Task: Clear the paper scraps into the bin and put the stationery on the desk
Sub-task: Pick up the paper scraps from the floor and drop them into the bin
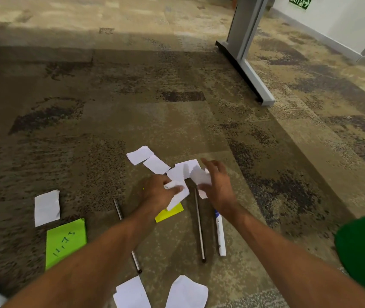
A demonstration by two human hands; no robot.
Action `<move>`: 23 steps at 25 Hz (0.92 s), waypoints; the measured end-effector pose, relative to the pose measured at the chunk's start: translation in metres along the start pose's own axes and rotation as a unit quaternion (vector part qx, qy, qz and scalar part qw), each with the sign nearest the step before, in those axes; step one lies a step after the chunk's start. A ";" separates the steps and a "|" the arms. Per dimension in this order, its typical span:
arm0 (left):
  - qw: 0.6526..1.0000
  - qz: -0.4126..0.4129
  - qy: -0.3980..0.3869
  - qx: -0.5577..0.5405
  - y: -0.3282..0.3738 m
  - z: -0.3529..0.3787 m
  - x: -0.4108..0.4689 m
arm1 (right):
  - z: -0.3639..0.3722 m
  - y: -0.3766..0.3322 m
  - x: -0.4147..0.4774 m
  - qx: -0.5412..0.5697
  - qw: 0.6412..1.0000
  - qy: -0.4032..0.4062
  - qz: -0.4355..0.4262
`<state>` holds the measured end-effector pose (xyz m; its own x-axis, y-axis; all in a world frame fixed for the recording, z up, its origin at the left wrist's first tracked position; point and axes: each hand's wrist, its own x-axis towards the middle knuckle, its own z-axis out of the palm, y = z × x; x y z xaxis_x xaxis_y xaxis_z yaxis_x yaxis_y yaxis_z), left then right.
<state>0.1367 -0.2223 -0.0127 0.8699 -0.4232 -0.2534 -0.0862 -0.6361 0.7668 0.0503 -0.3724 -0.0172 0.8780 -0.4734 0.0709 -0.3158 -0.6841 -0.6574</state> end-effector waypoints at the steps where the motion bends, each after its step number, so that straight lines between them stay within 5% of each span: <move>1: 1.000 0.002 0.007 -0.013 0.001 -0.001 0.006 | 0.000 0.001 0.005 0.014 1.000 0.008 0.026; 10: 0.991 0.089 -0.007 0.103 0.012 0.020 0.044 | 0.006 0.020 0.036 -0.206 0.949 -0.211 0.113; 14: 0.975 0.091 -0.062 0.192 0.021 0.031 0.053 | 0.010 0.019 0.039 -0.188 0.961 -0.172 0.107; 17: 0.972 0.105 -0.032 0.207 0.025 0.032 0.048 | 0.013 0.019 0.034 -0.186 0.973 -0.124 0.049; 23: 0.997 0.065 -0.007 0.036 0.031 0.027 0.039 | 0.014 0.020 0.023 -0.115 0.992 -0.047 0.037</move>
<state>0.1555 -0.2756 -0.0149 0.8419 -0.5140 -0.1643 -0.2320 -0.6197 0.7497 0.0694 -0.3895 -0.0392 0.8754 -0.4808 -0.0491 -0.4452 -0.7627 -0.4690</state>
